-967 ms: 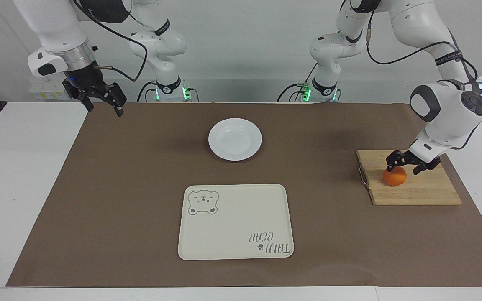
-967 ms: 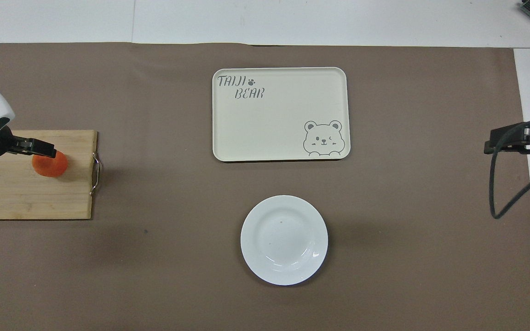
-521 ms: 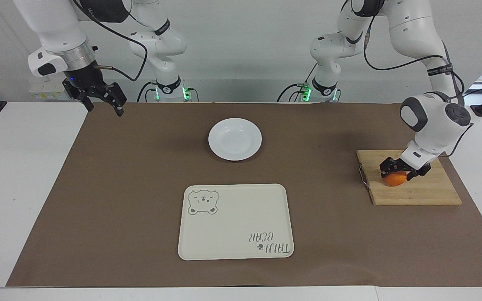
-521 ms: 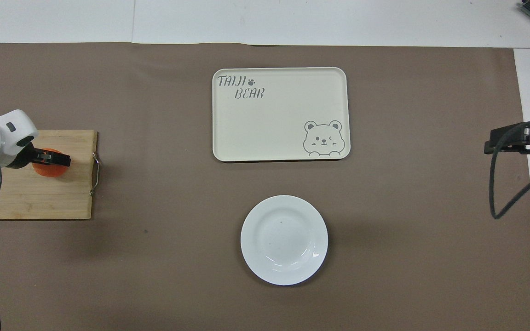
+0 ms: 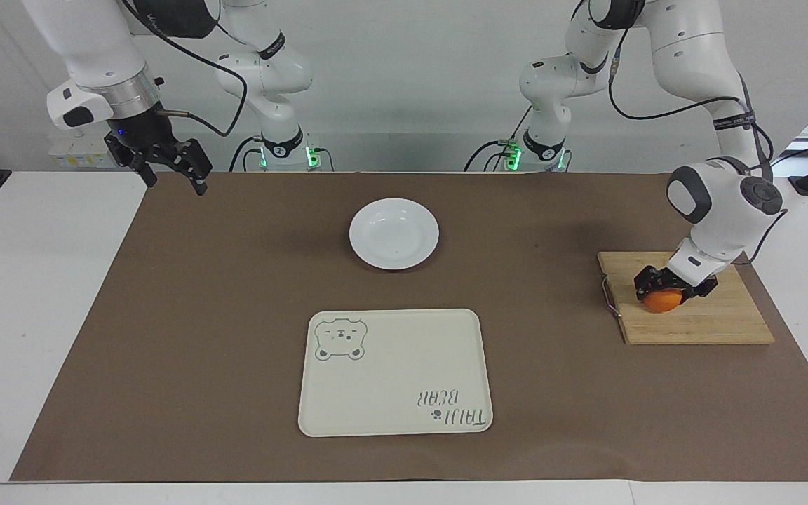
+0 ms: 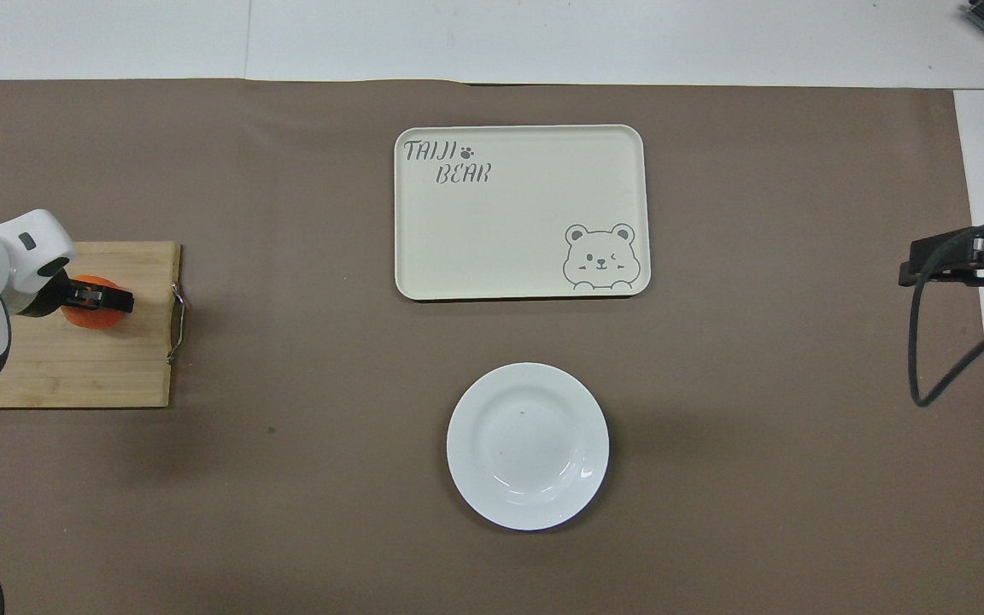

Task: Place orange and plate with both arms
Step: 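Lift the orange off the cutting board with the left gripper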

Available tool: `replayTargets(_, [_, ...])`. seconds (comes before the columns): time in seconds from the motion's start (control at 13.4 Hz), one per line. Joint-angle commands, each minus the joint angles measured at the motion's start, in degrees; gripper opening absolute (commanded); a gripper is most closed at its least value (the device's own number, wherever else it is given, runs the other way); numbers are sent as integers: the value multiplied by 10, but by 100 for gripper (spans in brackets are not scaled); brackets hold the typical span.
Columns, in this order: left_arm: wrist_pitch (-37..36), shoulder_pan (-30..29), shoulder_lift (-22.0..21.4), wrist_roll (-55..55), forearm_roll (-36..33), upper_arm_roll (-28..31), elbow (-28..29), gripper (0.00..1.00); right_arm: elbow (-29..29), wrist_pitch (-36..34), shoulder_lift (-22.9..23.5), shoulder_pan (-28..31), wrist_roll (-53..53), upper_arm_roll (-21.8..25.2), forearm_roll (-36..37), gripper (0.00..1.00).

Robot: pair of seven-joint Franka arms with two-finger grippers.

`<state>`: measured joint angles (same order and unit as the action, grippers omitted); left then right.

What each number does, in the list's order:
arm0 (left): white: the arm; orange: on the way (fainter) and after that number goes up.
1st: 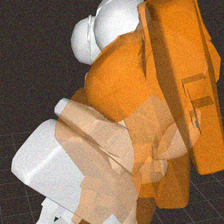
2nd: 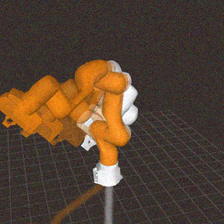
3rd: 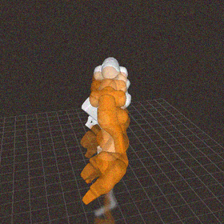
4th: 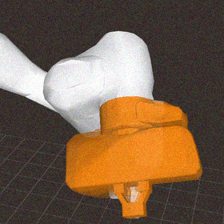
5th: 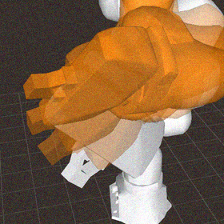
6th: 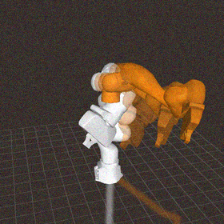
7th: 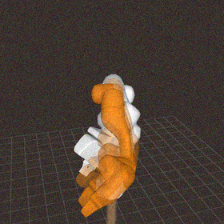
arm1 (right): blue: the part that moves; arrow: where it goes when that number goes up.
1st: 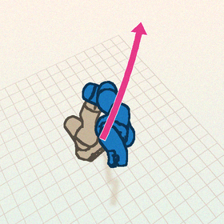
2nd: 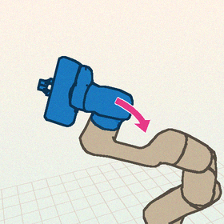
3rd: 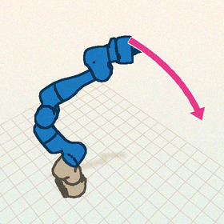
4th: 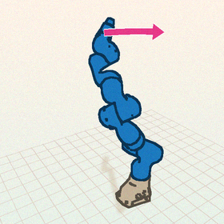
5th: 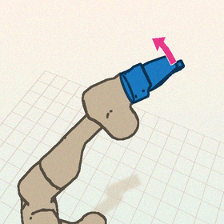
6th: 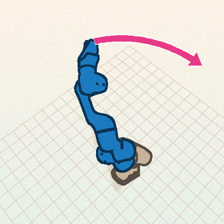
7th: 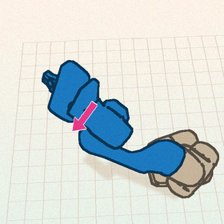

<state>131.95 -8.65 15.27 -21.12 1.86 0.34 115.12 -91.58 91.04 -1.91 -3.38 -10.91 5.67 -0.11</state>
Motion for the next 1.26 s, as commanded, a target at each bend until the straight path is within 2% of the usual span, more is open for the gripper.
replayTargets(0.0, [8,-7,-4,-5,2,-2,1,0,1,-3,-4,4,-10,-3,-2,100])
replayTargets(0.22, [-36,-6,-6,-2,2,-2,-37,0,1,-4,-4,4,-10,-2,-2,100])
replayTargets(0.45, [-123,0,-11,7,1,-1,-96,0,2,-3,-4,4,-10,-2,-2,100])
replayTargets(1.19, [-341,36,-49,76,-82,-8,-247,0,1,-3,-4,4,-10,-2,-2,100])
